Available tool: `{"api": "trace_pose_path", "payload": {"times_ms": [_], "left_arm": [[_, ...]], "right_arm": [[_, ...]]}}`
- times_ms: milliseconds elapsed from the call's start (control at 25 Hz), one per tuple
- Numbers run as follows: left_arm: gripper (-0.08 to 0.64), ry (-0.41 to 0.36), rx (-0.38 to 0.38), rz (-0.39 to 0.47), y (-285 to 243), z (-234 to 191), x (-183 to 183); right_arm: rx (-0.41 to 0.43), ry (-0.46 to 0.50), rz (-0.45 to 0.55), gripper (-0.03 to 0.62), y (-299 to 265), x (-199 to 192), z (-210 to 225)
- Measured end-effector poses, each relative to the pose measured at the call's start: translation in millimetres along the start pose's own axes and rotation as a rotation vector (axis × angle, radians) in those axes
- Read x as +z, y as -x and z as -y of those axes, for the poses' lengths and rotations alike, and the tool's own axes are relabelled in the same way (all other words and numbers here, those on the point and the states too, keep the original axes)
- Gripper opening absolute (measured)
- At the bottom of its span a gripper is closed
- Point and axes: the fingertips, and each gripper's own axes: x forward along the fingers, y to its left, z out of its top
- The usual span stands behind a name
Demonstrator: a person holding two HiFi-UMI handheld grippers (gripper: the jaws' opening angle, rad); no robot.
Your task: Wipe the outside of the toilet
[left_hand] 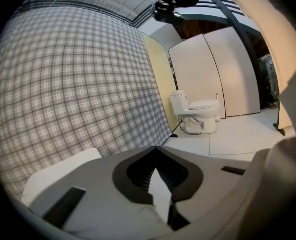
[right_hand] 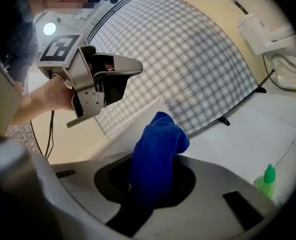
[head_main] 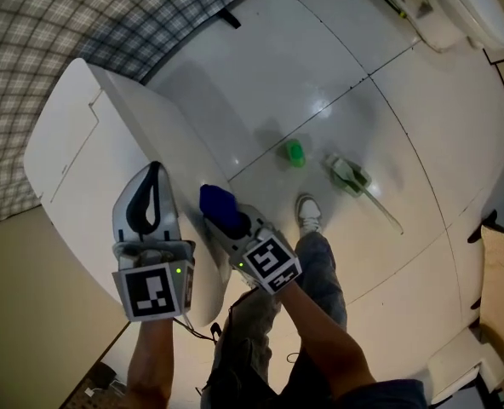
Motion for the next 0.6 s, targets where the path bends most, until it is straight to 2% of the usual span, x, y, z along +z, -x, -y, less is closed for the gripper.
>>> {"api": "trace_pose_path", "payload": {"times_ms": [80, 280, 480, 600], "left_arm": [[0.017, 0.021, -0.01, -0.003, -11, -8, 8], [0.017, -0.005, 0.013, -0.004, -50, -32, 25], [0.017, -0.033, 0.033, 0.037, -120, -38, 40], [0.017, -0.033, 0.053, 0.041, -159, -51, 35]], "right_arm": [[-0.013, -0.006, 0.034, 0.075, -13, 27, 11], [0.009, 0.017, 0.129, 0.075, -86, 89, 66], [0.108, 0.027, 0.113, 0.075, -189, 104, 127], [0.15, -0.03, 0.093, 0.075, -245, 104, 157]]}}
